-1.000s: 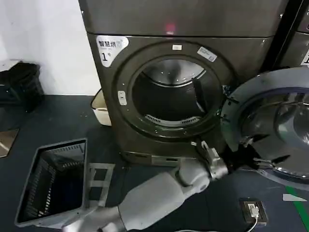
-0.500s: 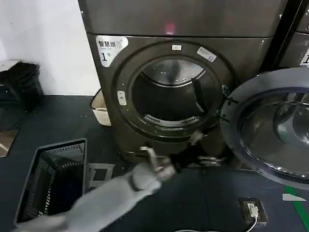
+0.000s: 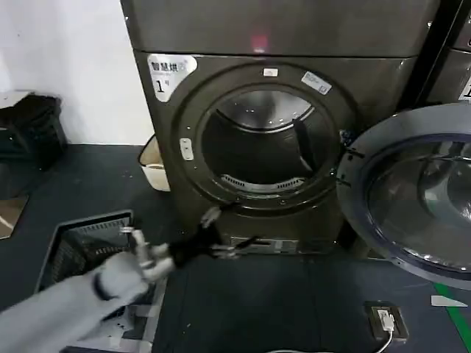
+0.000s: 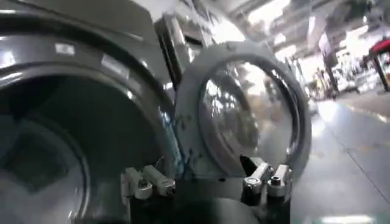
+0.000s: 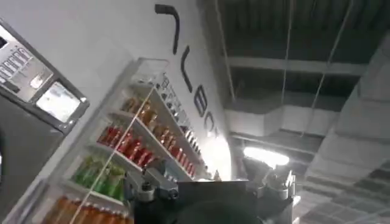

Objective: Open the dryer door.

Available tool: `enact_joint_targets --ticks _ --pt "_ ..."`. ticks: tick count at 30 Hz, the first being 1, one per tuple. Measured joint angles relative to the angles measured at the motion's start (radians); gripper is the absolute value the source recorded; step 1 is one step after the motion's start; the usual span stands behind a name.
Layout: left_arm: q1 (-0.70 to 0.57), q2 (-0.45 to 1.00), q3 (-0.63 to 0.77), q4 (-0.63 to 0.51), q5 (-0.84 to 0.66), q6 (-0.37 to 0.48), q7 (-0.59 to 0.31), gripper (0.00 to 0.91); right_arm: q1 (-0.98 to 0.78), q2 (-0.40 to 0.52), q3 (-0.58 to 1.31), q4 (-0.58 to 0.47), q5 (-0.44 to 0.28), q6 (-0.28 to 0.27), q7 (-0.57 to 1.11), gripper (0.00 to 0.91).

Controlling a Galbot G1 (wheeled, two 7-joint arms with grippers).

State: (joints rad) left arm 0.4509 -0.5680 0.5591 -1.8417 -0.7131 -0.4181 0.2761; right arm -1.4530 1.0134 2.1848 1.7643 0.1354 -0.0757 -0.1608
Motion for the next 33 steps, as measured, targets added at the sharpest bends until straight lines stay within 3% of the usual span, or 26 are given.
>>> enact_joint_targets --ticks 11,19,26,33 --pt "0.114 0.354 -0.043 -0.056 0.037 0.087 0.04 0.907 0.039 -0.006 0.017 0.023 0.007 -0.015 -0.012 0.907" --pt "0.201 0.568 -0.126 -0.095 0.11 0.26 0.083 0.907 0.071 -0.003 -0.009 0.006 0.004 -0.014 -0.012 0.907" --pt "0.375 0.679 -0.338 -0.061 0.244 0.338 0.142 0.907 0.069 -0.015 -0.013 -0.01 0.003 -0.009 -0.013 0.907" --pt "0.416 0.723 -0.396 0.017 0.412 0.342 0.218 0.907 0.081 -0.017 -0.024 -0.021 -0.008 -0.001 -0.002 0.907"
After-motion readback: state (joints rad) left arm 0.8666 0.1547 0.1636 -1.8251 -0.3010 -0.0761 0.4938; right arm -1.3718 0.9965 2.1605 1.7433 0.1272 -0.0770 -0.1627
